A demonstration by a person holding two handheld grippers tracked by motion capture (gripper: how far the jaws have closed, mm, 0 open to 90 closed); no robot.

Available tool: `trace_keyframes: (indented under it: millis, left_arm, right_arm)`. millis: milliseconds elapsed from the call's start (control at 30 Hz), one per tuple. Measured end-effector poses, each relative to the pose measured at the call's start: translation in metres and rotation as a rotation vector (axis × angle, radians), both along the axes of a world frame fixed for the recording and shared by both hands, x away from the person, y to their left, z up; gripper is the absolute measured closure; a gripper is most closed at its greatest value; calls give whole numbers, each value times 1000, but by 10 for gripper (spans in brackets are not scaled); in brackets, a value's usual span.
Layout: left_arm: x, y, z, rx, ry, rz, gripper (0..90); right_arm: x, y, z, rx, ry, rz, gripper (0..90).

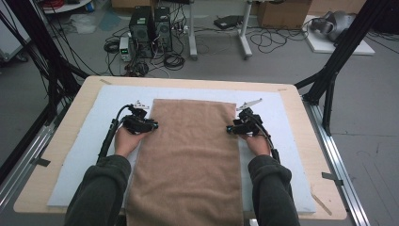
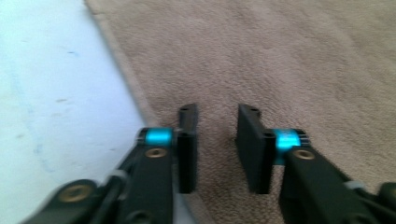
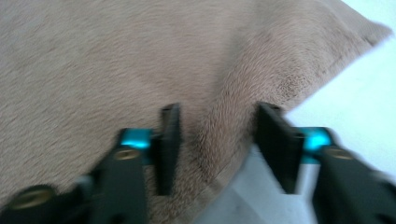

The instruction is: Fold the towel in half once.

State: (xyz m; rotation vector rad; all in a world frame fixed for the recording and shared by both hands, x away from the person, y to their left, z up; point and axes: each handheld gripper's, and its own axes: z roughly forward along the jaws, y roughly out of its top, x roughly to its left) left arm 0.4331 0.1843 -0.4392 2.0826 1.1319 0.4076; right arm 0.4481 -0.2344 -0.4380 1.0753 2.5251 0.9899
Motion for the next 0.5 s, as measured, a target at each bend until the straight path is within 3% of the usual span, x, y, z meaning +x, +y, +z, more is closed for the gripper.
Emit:
trace_keyframes:
  millis: [100,167,267,500]
  left_arm:
    - [-1,-1,0,13,-7,-14,837]
    - [0,1,1,-2,5,-29,857]
    - [1,11,4,-70,35,-35,864]
    - [-9,30,29,-168,-19,-50,867]
  right_arm:
    - [-3,5,1,8,9,58,791]
    - [-3,4,1,28,31,61,815]
    - [-3,1,5,56,51,70,825]
    - [-10,-7,35,151,9,91,826]
